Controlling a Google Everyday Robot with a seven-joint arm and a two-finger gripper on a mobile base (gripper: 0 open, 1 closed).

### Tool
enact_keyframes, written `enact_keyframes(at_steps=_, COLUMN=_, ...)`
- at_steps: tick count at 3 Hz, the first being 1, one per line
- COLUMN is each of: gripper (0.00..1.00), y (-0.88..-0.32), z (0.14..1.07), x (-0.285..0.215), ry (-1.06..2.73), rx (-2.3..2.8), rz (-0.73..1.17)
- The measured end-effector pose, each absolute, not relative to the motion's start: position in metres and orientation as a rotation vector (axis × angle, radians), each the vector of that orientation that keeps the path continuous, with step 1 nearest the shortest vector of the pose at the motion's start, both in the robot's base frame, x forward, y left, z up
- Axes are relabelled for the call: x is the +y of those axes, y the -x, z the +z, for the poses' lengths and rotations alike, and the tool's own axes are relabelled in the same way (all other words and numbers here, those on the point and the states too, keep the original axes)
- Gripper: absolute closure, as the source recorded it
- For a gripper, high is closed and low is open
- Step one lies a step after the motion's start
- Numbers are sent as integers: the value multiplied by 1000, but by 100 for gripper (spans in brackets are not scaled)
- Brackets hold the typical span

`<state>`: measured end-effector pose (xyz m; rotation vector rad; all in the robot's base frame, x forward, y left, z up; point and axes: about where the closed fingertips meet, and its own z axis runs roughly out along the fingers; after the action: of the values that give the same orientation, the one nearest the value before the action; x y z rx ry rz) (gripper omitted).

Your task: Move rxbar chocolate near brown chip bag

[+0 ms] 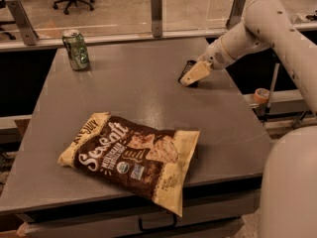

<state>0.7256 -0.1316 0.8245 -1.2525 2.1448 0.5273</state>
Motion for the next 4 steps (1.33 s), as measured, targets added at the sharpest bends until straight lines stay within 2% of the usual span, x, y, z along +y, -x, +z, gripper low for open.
enact_keyframes(at_steps=2, gripper=87, y=-725, z=829, x=-132, ry=1252, rx=2144, rz=530)
enact_keyframes(at_steps=3, gripper=100, y=-725, z=831, x=-132, ry=1252, rx=2144, rz=530)
enact_keyframes(at_steps=4, gripper=100, y=-724, z=837, x=-132, ry=1256, rx=2130, rz=524)
